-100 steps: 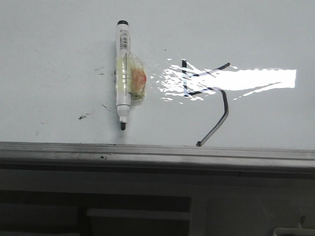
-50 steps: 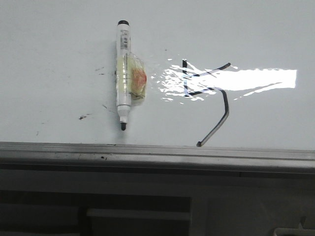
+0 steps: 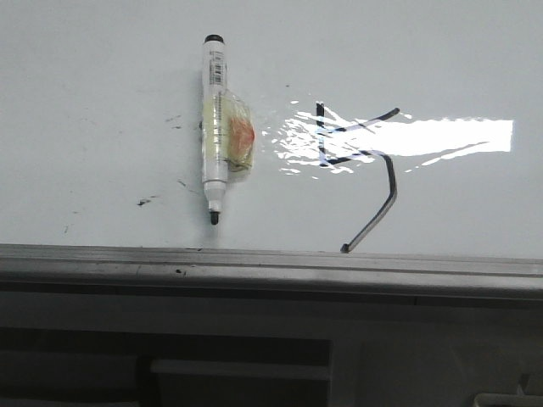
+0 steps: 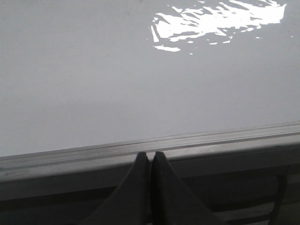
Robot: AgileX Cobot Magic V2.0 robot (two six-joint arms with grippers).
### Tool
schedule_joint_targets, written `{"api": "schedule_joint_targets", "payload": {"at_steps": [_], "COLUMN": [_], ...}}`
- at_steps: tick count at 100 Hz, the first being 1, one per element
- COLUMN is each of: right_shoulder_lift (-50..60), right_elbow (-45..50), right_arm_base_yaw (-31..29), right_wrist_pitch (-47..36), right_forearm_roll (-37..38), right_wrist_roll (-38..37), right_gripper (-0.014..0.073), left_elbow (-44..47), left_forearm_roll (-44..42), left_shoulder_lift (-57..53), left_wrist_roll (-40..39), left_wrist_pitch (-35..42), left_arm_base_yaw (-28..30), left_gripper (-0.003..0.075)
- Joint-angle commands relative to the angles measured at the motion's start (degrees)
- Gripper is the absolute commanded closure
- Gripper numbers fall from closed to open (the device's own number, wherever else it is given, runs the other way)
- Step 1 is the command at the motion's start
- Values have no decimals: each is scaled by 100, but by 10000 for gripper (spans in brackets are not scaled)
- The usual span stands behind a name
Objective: Write number 5 on whiteboard
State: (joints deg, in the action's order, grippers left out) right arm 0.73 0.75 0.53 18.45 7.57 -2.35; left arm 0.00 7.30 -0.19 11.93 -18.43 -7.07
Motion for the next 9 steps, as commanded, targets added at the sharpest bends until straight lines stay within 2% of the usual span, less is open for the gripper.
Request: {"api": "schedule_joint_targets", "payload": {"at_steps": [1,9], "right_shoulder_lift": [84,84], "right_elbow": [128,128], "right_arm_base_yaw": [-25,-25], "right_wrist_pitch": [-106,-106], "right_forearm_roll": [93,93], "right_wrist_roll": [-4,-4], "right_gripper": [657,657], "left_elbow": [140,140], "left_forearm_roll": [42,42], "left_shoulder_lift": [-148,-148], "left_wrist_roll": [-67,-67], "left_wrist_pitch": [451,451], "left_arm_base_yaw": [16,16], "left_gripper": [741,741]}}
